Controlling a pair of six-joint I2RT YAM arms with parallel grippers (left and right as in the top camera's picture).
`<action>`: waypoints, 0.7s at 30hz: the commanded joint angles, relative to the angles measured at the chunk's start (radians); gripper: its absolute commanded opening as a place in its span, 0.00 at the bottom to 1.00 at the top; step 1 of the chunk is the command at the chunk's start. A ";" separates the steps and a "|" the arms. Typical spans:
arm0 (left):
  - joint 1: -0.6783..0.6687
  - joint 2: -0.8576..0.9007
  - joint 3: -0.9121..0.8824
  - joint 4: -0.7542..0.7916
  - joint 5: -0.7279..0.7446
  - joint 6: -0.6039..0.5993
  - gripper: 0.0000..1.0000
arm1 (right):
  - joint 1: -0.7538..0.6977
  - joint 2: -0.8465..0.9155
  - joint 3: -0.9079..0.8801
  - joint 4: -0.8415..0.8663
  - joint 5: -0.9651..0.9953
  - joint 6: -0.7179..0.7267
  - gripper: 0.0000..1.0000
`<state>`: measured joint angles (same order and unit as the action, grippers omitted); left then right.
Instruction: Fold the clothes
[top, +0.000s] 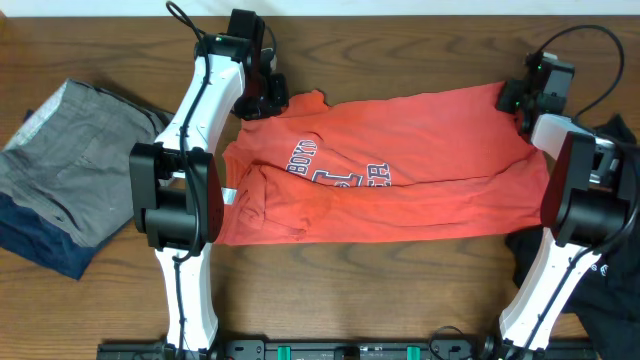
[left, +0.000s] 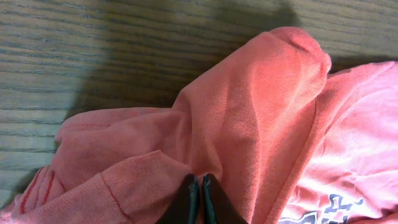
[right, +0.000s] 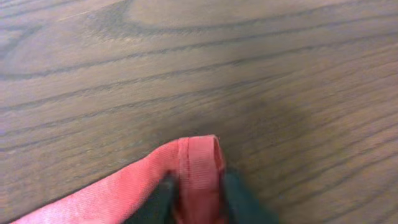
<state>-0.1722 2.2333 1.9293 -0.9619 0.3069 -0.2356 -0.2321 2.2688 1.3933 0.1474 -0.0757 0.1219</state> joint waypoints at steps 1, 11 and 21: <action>0.002 0.004 -0.005 -0.002 -0.013 -0.001 0.07 | 0.010 0.040 -0.004 -0.034 -0.009 0.024 0.02; 0.005 0.004 -0.005 -0.004 -0.013 -0.001 0.06 | -0.026 -0.078 -0.004 -0.199 0.102 0.042 0.01; 0.011 -0.001 -0.005 -0.146 -0.005 -0.002 0.06 | -0.092 -0.336 -0.004 -0.524 0.140 0.038 0.01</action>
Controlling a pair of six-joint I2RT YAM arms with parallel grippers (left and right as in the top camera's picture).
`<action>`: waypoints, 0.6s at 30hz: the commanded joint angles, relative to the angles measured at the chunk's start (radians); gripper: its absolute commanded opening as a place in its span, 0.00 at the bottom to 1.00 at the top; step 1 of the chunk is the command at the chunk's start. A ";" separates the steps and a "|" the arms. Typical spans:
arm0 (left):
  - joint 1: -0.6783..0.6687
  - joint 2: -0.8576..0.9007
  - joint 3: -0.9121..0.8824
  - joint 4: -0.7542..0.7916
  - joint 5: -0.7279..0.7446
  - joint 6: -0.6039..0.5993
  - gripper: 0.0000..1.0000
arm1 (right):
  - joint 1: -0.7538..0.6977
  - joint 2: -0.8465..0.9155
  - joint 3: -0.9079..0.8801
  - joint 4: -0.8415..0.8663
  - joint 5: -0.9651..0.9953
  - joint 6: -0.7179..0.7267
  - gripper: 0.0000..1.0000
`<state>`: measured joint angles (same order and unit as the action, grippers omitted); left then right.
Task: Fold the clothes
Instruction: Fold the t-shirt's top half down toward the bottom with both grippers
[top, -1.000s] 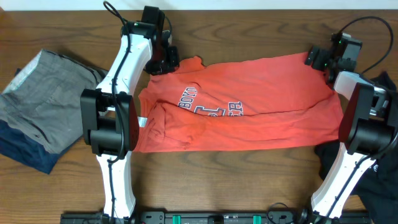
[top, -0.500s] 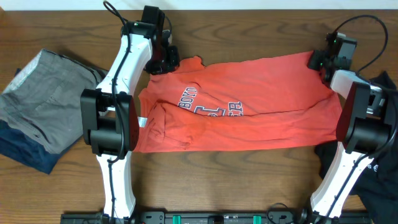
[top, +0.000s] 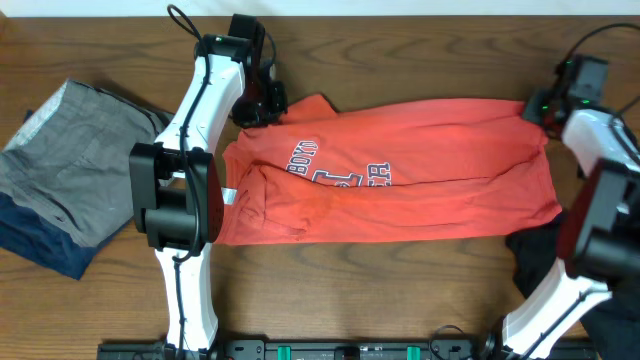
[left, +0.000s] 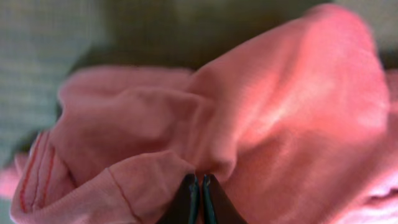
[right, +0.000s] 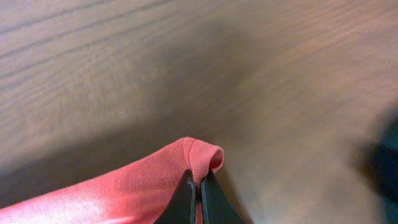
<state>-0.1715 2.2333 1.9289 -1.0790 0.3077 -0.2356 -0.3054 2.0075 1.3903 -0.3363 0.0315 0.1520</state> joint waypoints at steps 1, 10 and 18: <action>0.014 -0.005 -0.005 -0.044 -0.005 -0.002 0.06 | -0.025 -0.090 -0.001 -0.072 0.032 0.008 0.01; 0.039 -0.059 -0.005 -0.156 0.058 -0.031 0.06 | -0.053 -0.150 -0.001 -0.288 0.032 0.008 0.01; 0.035 -0.060 -0.006 -0.388 0.031 -0.027 0.06 | -0.057 -0.151 -0.001 -0.443 0.101 0.007 0.01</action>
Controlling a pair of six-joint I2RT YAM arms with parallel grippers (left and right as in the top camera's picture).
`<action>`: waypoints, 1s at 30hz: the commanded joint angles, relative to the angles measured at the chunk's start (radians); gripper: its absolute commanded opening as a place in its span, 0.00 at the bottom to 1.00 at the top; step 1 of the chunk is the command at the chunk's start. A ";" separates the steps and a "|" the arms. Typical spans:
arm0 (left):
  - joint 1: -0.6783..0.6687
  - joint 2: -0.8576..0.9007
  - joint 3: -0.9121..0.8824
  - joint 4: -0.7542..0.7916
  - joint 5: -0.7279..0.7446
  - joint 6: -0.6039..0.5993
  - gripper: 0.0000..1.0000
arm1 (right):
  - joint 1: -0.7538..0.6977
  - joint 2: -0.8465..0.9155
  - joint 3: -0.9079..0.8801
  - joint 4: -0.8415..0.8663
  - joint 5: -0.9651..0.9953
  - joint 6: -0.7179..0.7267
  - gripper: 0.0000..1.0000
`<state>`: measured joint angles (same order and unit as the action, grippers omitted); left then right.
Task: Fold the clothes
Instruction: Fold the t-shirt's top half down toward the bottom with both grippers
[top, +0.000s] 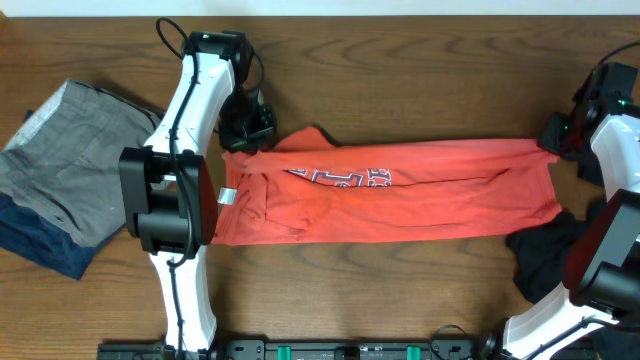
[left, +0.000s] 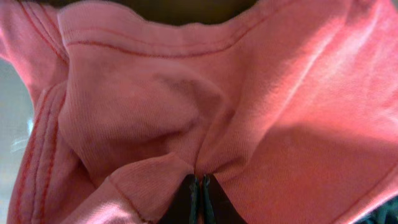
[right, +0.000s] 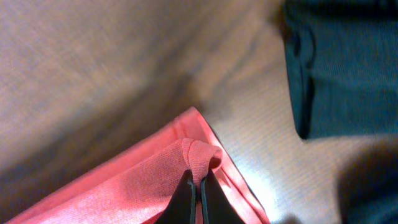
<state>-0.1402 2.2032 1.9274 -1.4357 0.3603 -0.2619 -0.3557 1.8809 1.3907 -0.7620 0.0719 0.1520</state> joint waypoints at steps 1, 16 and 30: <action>0.004 -0.030 -0.004 -0.049 -0.034 -0.001 0.07 | -0.007 -0.024 -0.001 -0.026 0.069 0.007 0.01; 0.001 -0.030 -0.088 -0.105 -0.089 -0.001 0.07 | -0.007 -0.024 -0.001 -0.122 0.146 -0.015 0.01; -0.002 -0.030 -0.328 -0.103 -0.130 0.003 0.17 | -0.019 -0.024 -0.002 -0.204 0.235 -0.019 0.18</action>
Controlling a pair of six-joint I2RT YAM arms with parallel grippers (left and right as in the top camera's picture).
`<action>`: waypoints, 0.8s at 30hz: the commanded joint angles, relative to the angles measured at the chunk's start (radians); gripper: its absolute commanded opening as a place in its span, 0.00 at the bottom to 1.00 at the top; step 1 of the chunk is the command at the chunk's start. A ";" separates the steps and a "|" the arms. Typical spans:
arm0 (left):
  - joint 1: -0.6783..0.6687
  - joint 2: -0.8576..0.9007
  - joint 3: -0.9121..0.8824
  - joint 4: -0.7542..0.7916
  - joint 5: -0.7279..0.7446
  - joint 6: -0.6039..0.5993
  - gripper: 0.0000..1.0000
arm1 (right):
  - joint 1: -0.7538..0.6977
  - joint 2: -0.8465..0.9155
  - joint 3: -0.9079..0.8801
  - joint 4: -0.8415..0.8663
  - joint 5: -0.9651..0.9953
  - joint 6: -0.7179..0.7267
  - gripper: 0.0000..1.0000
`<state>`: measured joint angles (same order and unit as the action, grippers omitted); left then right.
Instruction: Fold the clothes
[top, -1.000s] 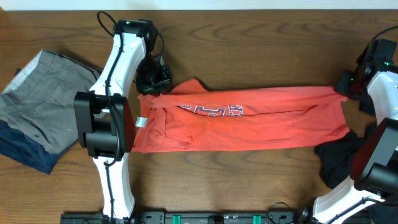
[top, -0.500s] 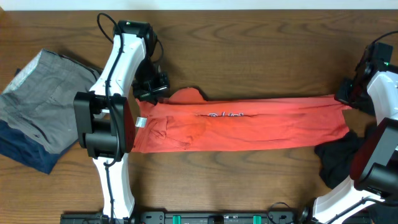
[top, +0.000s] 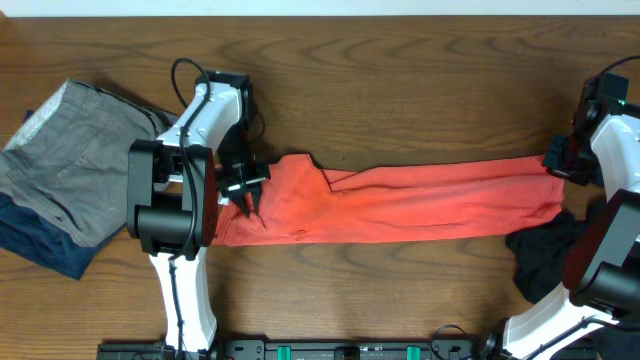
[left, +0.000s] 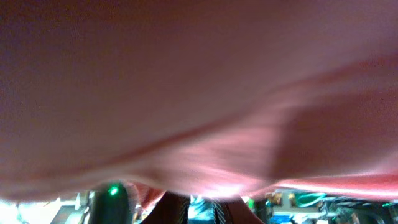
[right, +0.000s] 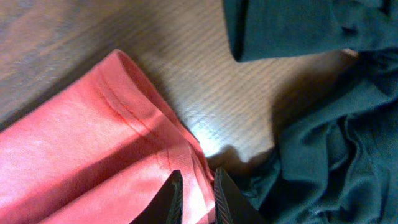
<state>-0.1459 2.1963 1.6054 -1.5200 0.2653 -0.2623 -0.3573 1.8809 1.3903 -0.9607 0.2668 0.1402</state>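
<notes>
The red shirt (top: 420, 200) lies folded into a long narrow band across the table, its print hidden. My left gripper (top: 248, 190) sits over the band's left end. In the left wrist view blurred red cloth (left: 199, 93) fills the frame, and the left gripper (left: 199, 214) is open, with background showing between its fingers. My right gripper (top: 560, 165) is at the band's right end. There the right gripper (right: 199, 199) stands open, the shirt's hem (right: 186, 155) lying loose between its fingers.
A folded grey garment (top: 70, 170) rests on a dark blue one (top: 40, 245) at the left. A dark green garment (top: 545, 255) lies heaped at the right, close beside the shirt's end (right: 323, 124). Bare wood table (top: 400, 90) stretches behind the shirt.
Both grippers moved nearer the front with the shirt's far edge and now stand open on the band. The print that showed is folded under. The band is narrower.
Both grippers held the shirt's far corners with the shirt spread flat and its print showing. They then stood lifted and outward, later halfway over the shirt with only part of the print visible. Now the far half lies on the near half and both grippers have let go.
</notes>
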 joint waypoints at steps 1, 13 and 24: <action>0.006 -0.027 -0.001 -0.031 -0.035 0.007 0.17 | -0.023 -0.024 -0.001 -0.008 0.040 -0.007 0.18; -0.016 -0.226 0.018 0.193 -0.044 -0.053 0.17 | -0.031 -0.024 -0.001 -0.030 -0.315 -0.217 0.31; -0.081 -0.228 -0.171 0.398 -0.054 -0.082 0.17 | -0.039 -0.024 -0.001 -0.072 -0.323 -0.242 0.33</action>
<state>-0.2207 1.9579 1.5059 -1.1297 0.2287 -0.3157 -0.3859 1.8805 1.3903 -1.0309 -0.0624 -0.0883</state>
